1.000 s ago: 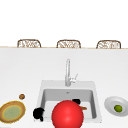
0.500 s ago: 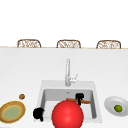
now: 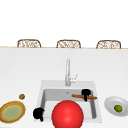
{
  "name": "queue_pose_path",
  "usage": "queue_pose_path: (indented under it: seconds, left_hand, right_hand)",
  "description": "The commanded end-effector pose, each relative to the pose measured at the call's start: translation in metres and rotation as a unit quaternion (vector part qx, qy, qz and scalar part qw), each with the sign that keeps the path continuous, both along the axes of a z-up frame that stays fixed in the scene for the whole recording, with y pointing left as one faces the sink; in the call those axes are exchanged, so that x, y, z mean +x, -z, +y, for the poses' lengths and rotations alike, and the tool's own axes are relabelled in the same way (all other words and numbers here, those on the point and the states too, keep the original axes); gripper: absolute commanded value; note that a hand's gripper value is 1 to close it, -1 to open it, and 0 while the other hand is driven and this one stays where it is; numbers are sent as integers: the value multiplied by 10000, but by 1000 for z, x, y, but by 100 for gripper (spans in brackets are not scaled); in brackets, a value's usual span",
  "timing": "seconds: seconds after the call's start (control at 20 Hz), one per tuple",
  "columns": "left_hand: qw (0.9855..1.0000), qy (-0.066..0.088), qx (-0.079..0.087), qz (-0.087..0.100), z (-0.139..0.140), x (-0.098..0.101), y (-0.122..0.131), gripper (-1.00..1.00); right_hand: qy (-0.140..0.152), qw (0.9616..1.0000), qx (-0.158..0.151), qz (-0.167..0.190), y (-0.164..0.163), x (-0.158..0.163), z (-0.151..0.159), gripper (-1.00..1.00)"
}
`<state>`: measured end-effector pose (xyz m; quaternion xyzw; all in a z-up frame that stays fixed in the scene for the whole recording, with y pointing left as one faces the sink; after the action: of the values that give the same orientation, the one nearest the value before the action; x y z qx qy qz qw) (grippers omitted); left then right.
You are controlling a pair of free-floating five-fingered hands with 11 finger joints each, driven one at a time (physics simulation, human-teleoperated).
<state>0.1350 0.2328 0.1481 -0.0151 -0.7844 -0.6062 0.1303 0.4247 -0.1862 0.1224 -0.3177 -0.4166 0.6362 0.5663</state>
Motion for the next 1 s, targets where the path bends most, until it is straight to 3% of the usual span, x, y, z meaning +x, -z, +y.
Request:
queue_pose_path:
  seconds: [0.0, 0.4, 0.65, 0.8, 0.95]
  left_hand:
    - [10000, 0, 0, 0, 0, 0, 0, 0]
    - [10000, 0, 0, 0, 0, 0, 0, 0]
    - [10000, 0, 0, 0, 0, 0, 0, 0]
    - [10000, 0, 0, 0, 0, 0, 0, 0]
    - [10000, 0, 0, 0, 0, 0, 0, 0]
  right_hand:
    - [-111, 9998, 0, -171, -18, -18, -22, 100]
    - [-75, 9997, -22, -219, -44, -64, -62, 100]
    - [-117, 9994, -38, -337, -81, -87, -87, 100]
    - [-93, 9999, -35, -109, -100, -90, -102, 100]
    - [-95, 9998, -25, -154, -111, -103, -122, 100]
